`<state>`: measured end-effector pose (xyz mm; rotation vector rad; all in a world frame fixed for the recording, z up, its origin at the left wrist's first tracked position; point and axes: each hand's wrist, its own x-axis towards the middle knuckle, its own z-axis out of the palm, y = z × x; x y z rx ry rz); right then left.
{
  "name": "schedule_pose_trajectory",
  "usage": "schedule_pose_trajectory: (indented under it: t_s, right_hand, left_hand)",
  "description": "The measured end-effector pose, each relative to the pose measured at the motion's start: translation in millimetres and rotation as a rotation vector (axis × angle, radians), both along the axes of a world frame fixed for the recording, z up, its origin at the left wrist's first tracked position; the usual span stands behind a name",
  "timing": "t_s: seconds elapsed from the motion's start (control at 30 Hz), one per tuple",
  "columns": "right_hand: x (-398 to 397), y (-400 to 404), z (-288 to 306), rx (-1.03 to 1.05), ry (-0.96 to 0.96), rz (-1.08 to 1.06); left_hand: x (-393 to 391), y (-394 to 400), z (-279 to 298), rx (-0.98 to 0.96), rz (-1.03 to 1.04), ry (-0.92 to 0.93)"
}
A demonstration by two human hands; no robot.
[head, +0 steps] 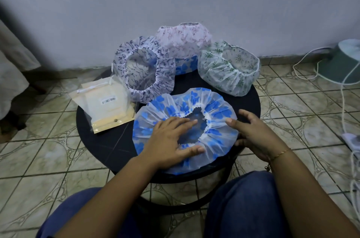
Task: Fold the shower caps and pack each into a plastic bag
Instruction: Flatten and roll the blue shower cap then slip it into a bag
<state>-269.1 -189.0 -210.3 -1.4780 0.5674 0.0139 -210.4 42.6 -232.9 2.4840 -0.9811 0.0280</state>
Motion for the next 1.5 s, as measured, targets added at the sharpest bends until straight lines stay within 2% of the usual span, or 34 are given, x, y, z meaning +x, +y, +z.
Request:
schedule_pose_trajectory:
  t_s: [0.07,0.13,0.27,0.43,0.57,0.67,0.77,0.87,0.93,1.0,1.13,1.2,1.37,1.43,1.5]
  right_hand:
    - [-1.5,0.8,-1.3,0.002,-0.014,0.015]
    - [-4.0,1.7,-0.5,-0.044,0.009,0.057]
    - [-10.9,3.4,3.3,-0.109,0.085,0.185]
    - [-10.5,-5.4,4.4,-0.184,0.113,0.22]
    - [-10.0,-5.1,6.0,-0.265,0.134,0.246]
    - [-8.3,-2.5,17.4,-0.402,0.15,0.222]
    - [4.3,3.8,26.0,-0.697,0.098,0.08]
    - [26.1,22.7,23.5,-1.051,-0.18,0.022]
    - [42.5,37.1,16.4,-1.183,-0.346,0.117]
    - [55.4,46.6,6.1,-1.26,-0.386,0.281]
    - [67.1,45.0,-16.3,-1.323,-0.144,0.569]
    - [66.7,41.0,-22.6,-1.339,-0.046,0.617]
    - [64.4,33.2,-26.3,-1.35,0.063,0.689]
    - [64.2,31.3,-26.0,-1.337,0.029,0.688]
    - [62.8,32.0,-26.6,-1.272,-0.097,0.601]
  left_hand:
    - [-1.0,0.3,-2.0,0.197,-0.041,0.108]
    - [0.1,-2.0,-5.5,0.312,-0.018,0.126]
    - [2.1,-7.6,-8.2,0.369,0.002,0.108]
    - [11.2,-1.0,-11.1,0.481,-0.081,0.044]
    - [11.9,2.4,-8.6,0.426,-0.113,0.067]
    - [6.9,5.8,-6.1,0.174,-0.057,0.044]
    - [6.0,3.7,-3.4,-0.136,0.088,-0.168]
    - [18.0,-2.8,-0.3,-0.237,0.204,-0.287]
    - [28.6,-6.8,-0.7,-0.204,0.222,-0.286]
    - [35.8,-8.9,-1.0,-0.108,0.197,-0.241]
    - [40.6,-7.3,-7.7,0.17,0.176,-0.064]
    - [40.1,-6.0,-9.7,0.26,0.188,-0.014]
    - [39.8,-4.7,-9.8,0.314,0.198,0.068]
    - [37.9,-4.9,-9.0,0.292,0.225,0.008]
    - [36.5,-4.7,-8.1,0.239,0.276,-0.113]
